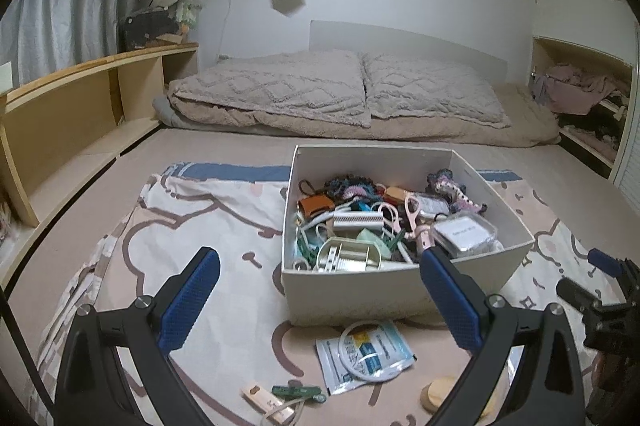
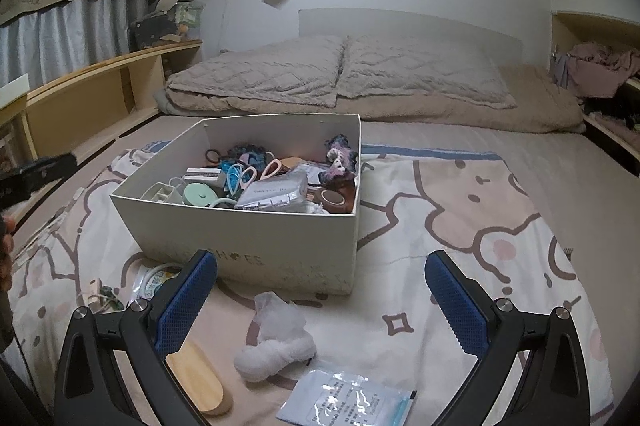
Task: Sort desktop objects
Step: 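Withdraw both open grippers up and away from the SHOES box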
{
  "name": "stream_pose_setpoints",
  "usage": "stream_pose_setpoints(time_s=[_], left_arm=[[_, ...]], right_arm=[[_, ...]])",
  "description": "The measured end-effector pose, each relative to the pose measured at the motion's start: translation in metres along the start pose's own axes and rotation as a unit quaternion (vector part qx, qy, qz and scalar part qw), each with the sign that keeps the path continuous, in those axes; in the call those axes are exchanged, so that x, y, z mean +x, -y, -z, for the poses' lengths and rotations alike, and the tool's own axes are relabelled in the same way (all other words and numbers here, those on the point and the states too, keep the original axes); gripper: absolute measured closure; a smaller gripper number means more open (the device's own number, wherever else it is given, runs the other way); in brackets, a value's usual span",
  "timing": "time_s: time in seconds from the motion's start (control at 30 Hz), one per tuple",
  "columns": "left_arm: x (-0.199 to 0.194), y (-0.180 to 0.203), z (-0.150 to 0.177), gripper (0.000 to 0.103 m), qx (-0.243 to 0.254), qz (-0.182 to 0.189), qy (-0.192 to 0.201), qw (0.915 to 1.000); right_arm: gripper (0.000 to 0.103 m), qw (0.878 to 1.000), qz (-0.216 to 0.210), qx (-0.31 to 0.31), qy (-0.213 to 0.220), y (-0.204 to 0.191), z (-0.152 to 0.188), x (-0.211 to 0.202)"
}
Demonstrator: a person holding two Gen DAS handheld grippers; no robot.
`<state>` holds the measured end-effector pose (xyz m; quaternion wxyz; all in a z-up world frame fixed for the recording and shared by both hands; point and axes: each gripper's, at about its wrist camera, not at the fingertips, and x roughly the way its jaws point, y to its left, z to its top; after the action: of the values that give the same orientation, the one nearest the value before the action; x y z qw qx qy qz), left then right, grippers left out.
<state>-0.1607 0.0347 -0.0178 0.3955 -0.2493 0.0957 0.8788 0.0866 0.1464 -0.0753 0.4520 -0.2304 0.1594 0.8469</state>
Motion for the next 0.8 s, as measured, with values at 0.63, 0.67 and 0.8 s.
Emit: stream_pose_setpoints(time_s=[0.63, 0.67, 0.8], left_arm=[[0.002, -0.021, 0.044, 0.002, 0.003, -0.003, -0.069, 0.9976], [0.004, -0.022, 0.047, 0.002, 0.002, -0.003, -0.077, 0.997], [0.013, -0.025, 0.058, 0.002, -0.003, 0.0, -0.112, 0.9937]], right_arm=[[0.0, 0.998, 0.006, -0.005, -0.061, 0.005, 0.026, 0.007], [0.0, 0.998, 0.008, -0.005, -0.064, 0.006, 0.028, 0.008], [0.0, 0.996, 0.015, -0.008, -0.086, 0.011, 0.034, 0.017]])
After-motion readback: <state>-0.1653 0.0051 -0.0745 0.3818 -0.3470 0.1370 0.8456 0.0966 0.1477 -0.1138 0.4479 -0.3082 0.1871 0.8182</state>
